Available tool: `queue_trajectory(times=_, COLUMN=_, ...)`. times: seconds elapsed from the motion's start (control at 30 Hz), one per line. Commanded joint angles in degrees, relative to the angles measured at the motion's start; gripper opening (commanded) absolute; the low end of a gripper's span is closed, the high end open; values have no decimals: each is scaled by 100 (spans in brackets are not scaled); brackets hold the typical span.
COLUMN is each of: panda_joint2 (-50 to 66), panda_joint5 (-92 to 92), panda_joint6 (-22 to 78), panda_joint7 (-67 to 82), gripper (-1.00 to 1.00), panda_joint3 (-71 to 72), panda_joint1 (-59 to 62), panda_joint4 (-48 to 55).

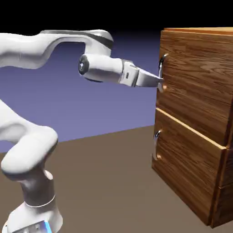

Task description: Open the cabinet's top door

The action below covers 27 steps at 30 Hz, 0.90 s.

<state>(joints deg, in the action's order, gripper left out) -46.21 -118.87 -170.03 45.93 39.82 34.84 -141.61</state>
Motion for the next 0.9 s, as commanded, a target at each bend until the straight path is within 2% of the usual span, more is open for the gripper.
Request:
queue_trajectory(times=0.0, panda_joint2=-28, panda_joint5=-250, panda_joint6=8, panda_joint7=186, gripper=0, panda_joint3=84, panda_joint1=75, panda_joint4=41)
queue_trajectory(times=0.57, panda_joint2=-511, panda_joint5=-4486, panda_joint6=150, panda_joint7=3336, gripper=0, panda_joint3=1503, panda_joint1=1341, panda_joint4=732)
queue_trajectory(times=0.63, panda_joint2=-520, panda_joint5=-4559, panda_joint6=152, panda_joint7=3390, gripper=0, panda_joint3=1527, panda_joint1=1363, panda_joint4=744)
queue_trajectory(times=0.8, panda_joint2=-67, panda_joint5=-4713, panda_joint6=324, panda_joint7=3528, gripper=0, panda_joint3=2209, panda_joint1=2400, panda_joint4=1475)
queue_trajectory(times=0.83, panda_joint2=-67, panda_joint5=-4713, panda_joint6=324, panda_joint7=3528, gripper=-100, panda_joint3=2209, panda_joint1=2400, panda_joint4=1475)
queue_trajectory(times=0.87, panda_joint2=-67, panda_joint5=-4713, panda_joint6=324, panda_joint7=3528, gripper=-100, panda_joint3=2209, panda_joint1=2400, panda_joint4=1475)
